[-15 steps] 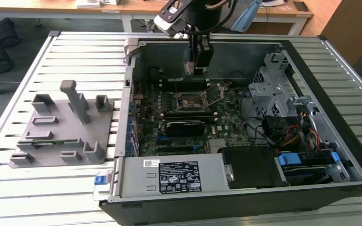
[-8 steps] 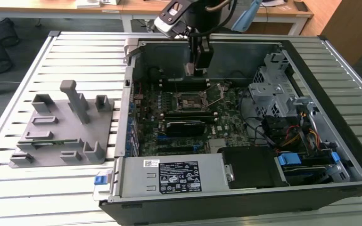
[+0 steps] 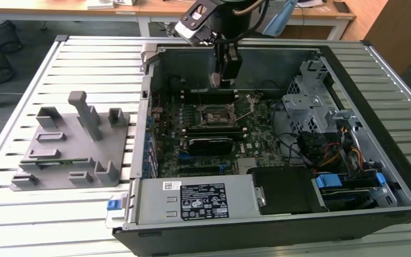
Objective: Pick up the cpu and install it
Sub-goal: 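Place the cpu into insertion slot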
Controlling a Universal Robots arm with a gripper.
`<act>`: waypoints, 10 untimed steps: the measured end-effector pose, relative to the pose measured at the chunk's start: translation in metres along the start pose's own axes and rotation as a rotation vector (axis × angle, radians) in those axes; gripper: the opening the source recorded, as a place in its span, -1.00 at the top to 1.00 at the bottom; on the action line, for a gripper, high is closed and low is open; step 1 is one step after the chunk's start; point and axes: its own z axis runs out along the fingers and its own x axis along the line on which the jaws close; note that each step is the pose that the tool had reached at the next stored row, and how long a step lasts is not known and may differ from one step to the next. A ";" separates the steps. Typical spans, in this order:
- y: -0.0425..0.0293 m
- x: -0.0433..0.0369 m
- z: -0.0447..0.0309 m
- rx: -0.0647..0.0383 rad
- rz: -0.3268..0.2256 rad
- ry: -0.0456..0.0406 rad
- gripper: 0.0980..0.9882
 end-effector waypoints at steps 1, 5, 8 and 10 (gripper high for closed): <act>0.0000 0.0000 0.0005 0.000 0.000 -0.0001 0.04; -0.0001 0.0000 0.0023 0.000 0.000 -0.0002 0.04; -0.0001 0.0000 0.0037 0.000 0.000 -0.0002 0.04; -0.0001 0.0001 0.0047 0.000 0.000 -0.0004 0.04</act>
